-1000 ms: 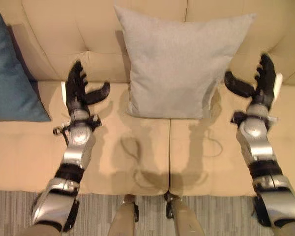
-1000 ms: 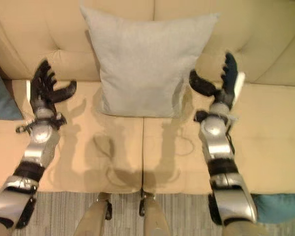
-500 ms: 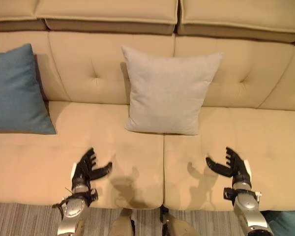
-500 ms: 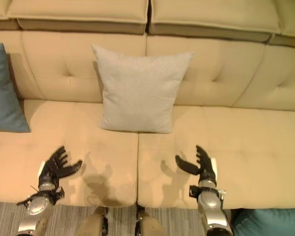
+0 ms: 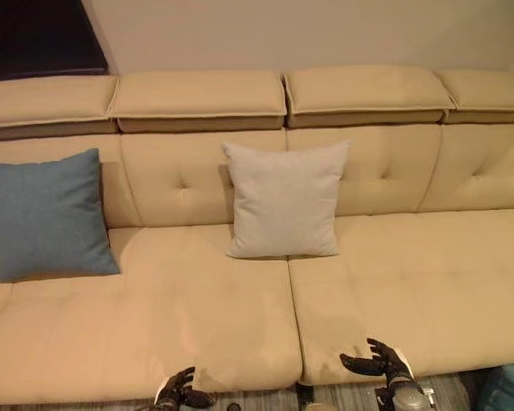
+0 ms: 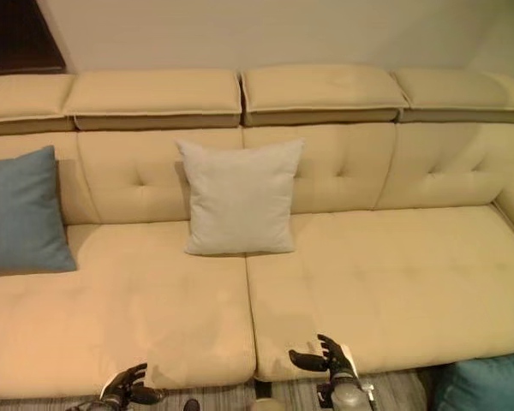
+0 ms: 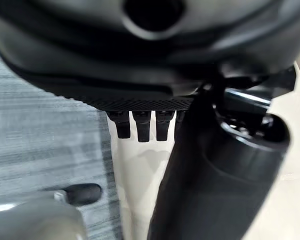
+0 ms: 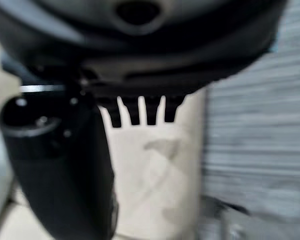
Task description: Pick up all the scattered cushions and arrange them neatly on the sofa.
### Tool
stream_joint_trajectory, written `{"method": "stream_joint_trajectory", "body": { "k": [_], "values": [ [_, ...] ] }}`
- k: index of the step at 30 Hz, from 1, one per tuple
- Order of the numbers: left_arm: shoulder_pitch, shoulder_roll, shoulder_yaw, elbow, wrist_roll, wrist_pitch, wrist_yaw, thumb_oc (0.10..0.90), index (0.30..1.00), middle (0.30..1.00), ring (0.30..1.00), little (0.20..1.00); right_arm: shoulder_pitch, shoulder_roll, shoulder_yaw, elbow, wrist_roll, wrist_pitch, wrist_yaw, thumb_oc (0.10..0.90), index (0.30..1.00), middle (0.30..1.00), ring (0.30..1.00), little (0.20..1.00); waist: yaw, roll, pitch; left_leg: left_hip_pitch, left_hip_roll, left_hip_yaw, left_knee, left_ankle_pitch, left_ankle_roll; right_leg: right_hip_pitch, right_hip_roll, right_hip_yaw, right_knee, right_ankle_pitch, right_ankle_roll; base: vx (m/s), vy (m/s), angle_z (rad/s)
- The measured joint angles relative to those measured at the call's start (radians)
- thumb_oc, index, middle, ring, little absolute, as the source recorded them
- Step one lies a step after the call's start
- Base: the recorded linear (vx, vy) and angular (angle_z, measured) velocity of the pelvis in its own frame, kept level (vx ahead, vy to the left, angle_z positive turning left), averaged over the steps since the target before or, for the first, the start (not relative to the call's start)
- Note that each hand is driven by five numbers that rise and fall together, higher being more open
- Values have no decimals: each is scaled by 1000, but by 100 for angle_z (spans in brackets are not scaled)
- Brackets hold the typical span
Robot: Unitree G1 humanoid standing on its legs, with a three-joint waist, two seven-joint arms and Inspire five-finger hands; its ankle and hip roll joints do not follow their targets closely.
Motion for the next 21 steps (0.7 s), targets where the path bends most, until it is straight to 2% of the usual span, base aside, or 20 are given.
{"method": "stream_joint_trajectory", "body": {
  "k": [1,2,4,5,6,7,8,9,11,12,13,14,15,16,17,21],
  "values": [
    [-8,8,1,16,10,1,1,800,900,900,900,900,3,13,2,30,-7,6,1,800,900,900,900,900,5,-15,-4,-2,-13,14,0,3,6,-13,-14,9,1,23,22,-292,136,-31],
    [-11,21,2,24,15,0,3,800,900,900,900,900,3,30,2,61,-11,16,1,800,900,900,900,900,11,-28,-3,-9,-26,35,11,2,14,-21,-24,15,2,47,26,-231,70,-38],
    [-13,45,3,29,15,0,13,800,900,900,900,900,12,48,23,80,-11,35,3,800,900,900,900,900,6,-31,-2,-43,-32,46,35,5,30,-37,-38,-8,0,18,56,-312,97,-22],
    [-19,61,5,34,18,0,15,800,900,900,900,900,5,54,25,111,-11,36,3,800,900,900,900,900,15,-18,11,-53,-11,69,26,25,53,-67,-32,-23,56,-39,64,-261,96,-25],
    [-21,64,8,33,27,1,18,800,900,900,900,900,0,52,17,118,-10,43,1,800,900,900,900,900,33,1,24,-42,9,79,10,31,48,-94,-10,-34,128,-72,45,-224,89,-50],
    [-19,66,10,34,33,2,19,800,900,900,900,900,-2,44,17,114,-11,43,1,800,900,900,900,900,40,18,34,-24,32,90,-10,35,44,-92,18,-53,167,-83,46,-191,70,-50],
    [-5,70,17,38,37,2,19,800,900,900,900,900,-5,38,20,115,-12,42,2,800,900,900,900,900,46,30,37,-20,45,95,-16,46,49,-74,33,-71,199,-105,53,-158,39,-42],
    [-2,78,19,45,54,11,17,800,900,900,900,900,-5,28,20,117,-12,44,1,800,900,900,900,900,60,43,40,-3,68,108,-42,63,54,-70,68,-70,353,-169,40,-144,7,-25],
    [20,83,28,46,54,20,18,800,900,900,900,900,-13,22,21,116,-12,42,1,800,900,900,900,900,80,51,31,-9,89,121,-59,79,43,-12,91,-78,403,-254,24,-181,-46,-29],
    [24,83,32,46,54,21,18,800,900,900,900,900,-19,21,21,117,-12,42,1,800,900,900,900,900,93,50,28,-15,98,136,-68,87,46,13,88,-84,389,-271,19,-142,-70,-41],
    [28,78,40,53,54,22,17,800,900,900,900,900,-31,20,25,118,-13,42,2,800,900,900,900,900,113,57,22,-17,112,154,-83,96,33,35,85,-114,389,-301,27,-74,-80,-49],
    [29,78,39,50,54,23,16,800,900,900,900,900,-35,24,25,115,-13,41,2,800,900,900,900,900,121,55,18,-20,122,160,-95,96,28,76,80,-151,340,-304,32,-98,-112,-54],
    [43,83,39,44,54,23,15,800,900,900,900,900,-47,32,25,114,-13,41,3,800,900,900,900,900,128,39,15,-20,118,173,-104,104,16,123,65,-173,265,-292,21,-65,-137,-63],
    [52,83,40,44,54,25,15,800,900,900,900,900,-54,34,25,111,-13,40,3,800,900,900,900,900,143,25,4,-19,117,198,-126,129,-20,156,71,-177,154,-289,-42,-66,-196,-53],
    [61,58,38,40,54,25,11,800,900,900,900,900,-55,19,20,112,-12,39,1,800,900,900,900,900,140,58,-9,-19,154,194,-125,140,-38,207,123,-177,46,-236,-66,-77,-219,-34],
    [40,55,9,36,53,23,15,800,900,900,900,900,-22,17,20,117,-10,41,0,800,900,900,900,900,134,65,-22,-42,191,168,-103,156,-67,217,170,-178,10,-225,-88,-71,-118,1]
  ]
}}
